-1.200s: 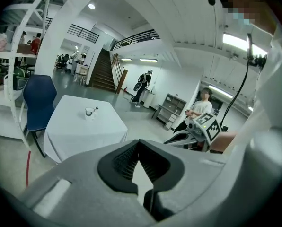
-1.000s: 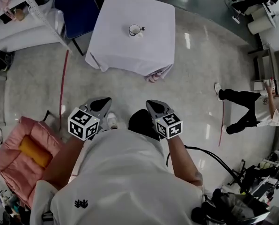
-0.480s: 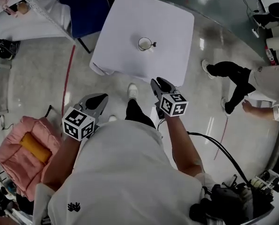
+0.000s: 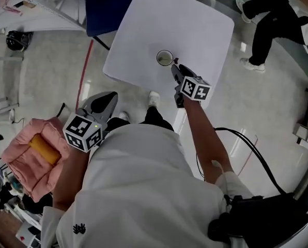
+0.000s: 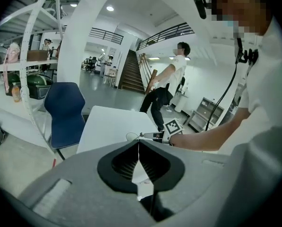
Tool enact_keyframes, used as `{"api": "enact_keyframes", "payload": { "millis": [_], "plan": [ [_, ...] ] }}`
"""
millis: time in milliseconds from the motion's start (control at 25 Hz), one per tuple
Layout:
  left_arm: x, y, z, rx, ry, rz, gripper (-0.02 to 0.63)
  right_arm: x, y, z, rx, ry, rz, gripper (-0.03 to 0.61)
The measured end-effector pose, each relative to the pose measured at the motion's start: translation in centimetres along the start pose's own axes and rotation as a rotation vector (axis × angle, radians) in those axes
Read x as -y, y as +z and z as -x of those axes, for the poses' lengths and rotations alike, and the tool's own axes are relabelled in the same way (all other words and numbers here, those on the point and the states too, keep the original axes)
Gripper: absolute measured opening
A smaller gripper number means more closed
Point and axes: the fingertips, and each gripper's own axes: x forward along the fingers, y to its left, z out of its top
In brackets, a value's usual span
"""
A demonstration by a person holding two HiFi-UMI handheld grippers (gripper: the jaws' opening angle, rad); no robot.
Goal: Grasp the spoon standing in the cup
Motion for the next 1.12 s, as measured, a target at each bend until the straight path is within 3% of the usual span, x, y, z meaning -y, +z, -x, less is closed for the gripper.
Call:
{"api": "enact_keyframes", "payload": {
  "millis": [280, 480, 1120],
  "plan": [
    [-2.9, 2.8, -0.5, 0.018, 0.045, 0.009, 0.012, 1.8, 0.1, -3.9, -0.033, -0.016, -0.107, 0.162],
    [-4.8, 3.8, -0.5, 0.018, 0.042, -0.007, 0.012, 1.7, 0.1, -5.0, -0.048, -0.036, -0.131, 0.067],
    [-7.0, 5.8, 2.6, 0.095, -0.105, -0.082, 0.012, -4.3, 3.9, -0.3, 0.05, -0.132, 0.15, 0.046]
  ]
}}
